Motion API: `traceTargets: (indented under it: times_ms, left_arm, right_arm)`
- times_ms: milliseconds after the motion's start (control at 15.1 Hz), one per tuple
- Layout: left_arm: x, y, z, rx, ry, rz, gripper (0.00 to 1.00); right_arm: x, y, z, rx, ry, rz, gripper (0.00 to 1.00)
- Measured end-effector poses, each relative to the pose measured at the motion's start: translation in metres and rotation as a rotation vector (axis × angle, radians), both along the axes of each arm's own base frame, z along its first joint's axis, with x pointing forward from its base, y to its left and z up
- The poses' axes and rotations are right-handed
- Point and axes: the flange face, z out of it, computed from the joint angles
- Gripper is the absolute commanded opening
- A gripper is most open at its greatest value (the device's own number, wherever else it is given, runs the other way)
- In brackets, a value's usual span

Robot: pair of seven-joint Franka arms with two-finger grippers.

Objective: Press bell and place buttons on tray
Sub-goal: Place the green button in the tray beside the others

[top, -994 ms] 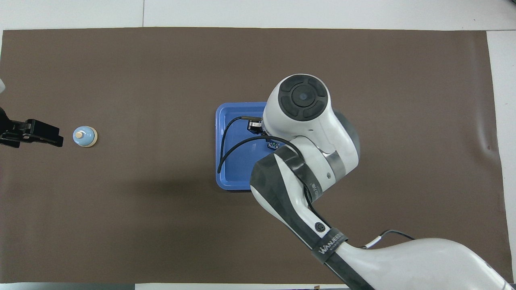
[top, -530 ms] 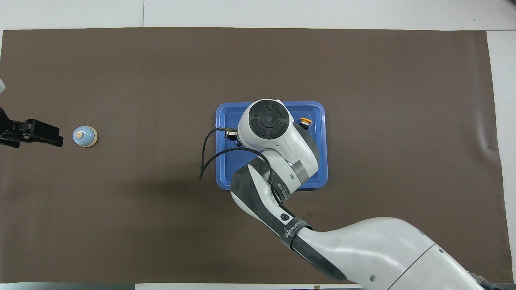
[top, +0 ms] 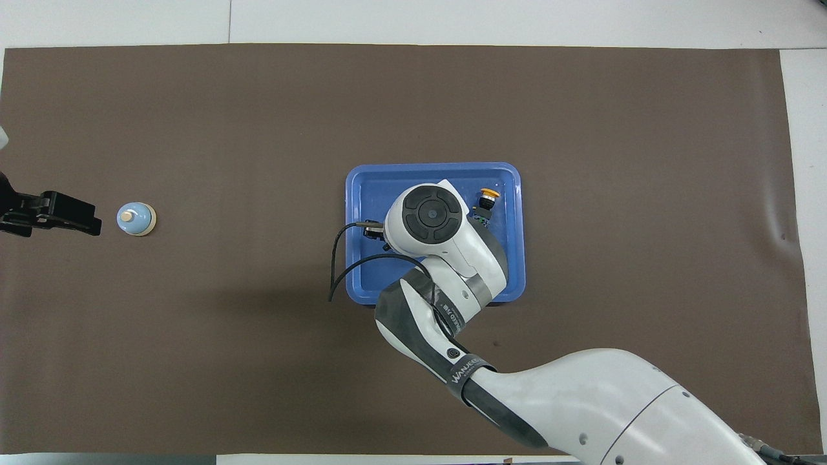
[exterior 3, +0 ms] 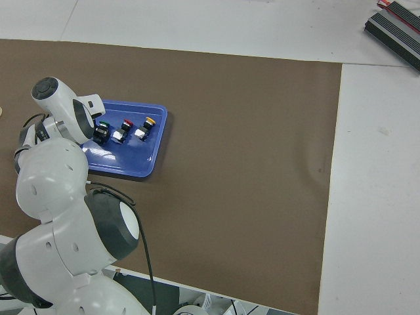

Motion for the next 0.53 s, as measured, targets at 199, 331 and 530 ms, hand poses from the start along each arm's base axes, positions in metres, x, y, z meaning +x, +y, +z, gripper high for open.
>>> traceTargets:
  times_ms: [199, 331, 530]
  left_arm:
    - [0.0, 0.0, 0.0, 0.0, 0.0, 0.0, 1.0]
    - [0.0, 0.0, 0.0, 0.0, 0.0, 0.0, 1.0]
    - [0.0, 0.0, 0.0, 0.0, 0.0, 0.0, 1.0]
  right_arm:
    - [0.008, -0.004, 0.027, -0.017, 0.022, -0.059, 1.0]
    - [0.02, -0.018, 0.061, -0.027, 0.023, -0.093, 1.0]
    - [0.041, -0.074, 0.111, -0.055, 0.022, -0.125, 1.0]
